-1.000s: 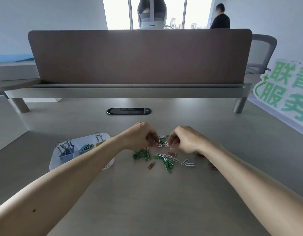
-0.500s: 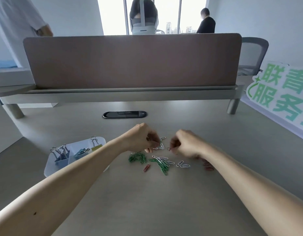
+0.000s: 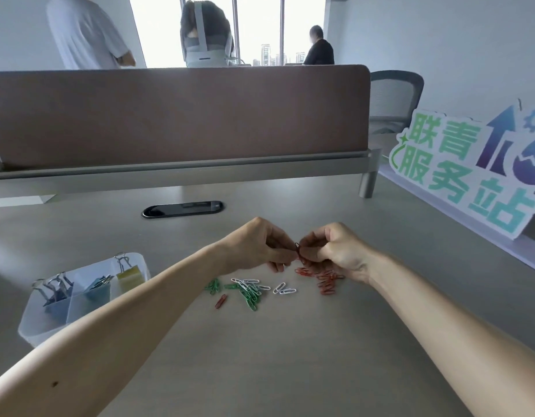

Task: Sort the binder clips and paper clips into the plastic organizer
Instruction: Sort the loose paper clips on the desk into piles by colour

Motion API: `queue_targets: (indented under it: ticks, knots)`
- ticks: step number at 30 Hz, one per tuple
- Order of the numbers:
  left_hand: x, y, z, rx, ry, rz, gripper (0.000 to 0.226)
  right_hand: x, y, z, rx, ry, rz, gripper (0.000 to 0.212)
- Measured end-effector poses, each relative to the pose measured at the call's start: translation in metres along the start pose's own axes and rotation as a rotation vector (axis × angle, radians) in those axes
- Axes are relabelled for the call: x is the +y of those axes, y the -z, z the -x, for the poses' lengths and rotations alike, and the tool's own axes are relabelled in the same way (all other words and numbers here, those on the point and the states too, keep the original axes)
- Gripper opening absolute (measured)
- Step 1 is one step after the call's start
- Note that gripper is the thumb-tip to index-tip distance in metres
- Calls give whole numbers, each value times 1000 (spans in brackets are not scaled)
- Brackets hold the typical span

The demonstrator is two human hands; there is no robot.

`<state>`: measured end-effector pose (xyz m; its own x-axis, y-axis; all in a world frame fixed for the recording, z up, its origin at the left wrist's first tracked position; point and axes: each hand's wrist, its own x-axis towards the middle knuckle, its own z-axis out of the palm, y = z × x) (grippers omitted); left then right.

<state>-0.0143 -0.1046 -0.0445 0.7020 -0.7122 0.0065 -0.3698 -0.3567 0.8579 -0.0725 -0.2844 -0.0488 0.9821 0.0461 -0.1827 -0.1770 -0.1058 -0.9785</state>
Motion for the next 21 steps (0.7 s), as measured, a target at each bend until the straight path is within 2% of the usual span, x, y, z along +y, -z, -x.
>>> queue_targets:
  ticks: [4, 7, 10, 12, 16, 18, 21]
  knots:
    - [3, -9, -13, 27, 14, 10, 9, 1, 28, 8, 143, 59, 297, 12]
    - [9, -25, -29, 30, -6, -156, 13, 7, 46, 11, 210, 72, 565, 13]
    - [13, -31, -42, -10, -25, -253, 18, 8, 50, 10, 204, 92, 784, 22]
    - [12, -21, -40, -18, -46, -274, 20, 4, 54, 7, 252, 139, 761, 24]
    - [-5, 29, -20, 74, -19, -429, 15, -10, 54, -3, 336, 250, 630, 4]
    - [-20, 56, -7, 119, 51, -543, 11, -16, 43, -13, 305, 300, 633, 7]
    - [-39, 78, 13, 81, 149, -651, 6, -19, 11, -32, 198, 359, 761, 6]
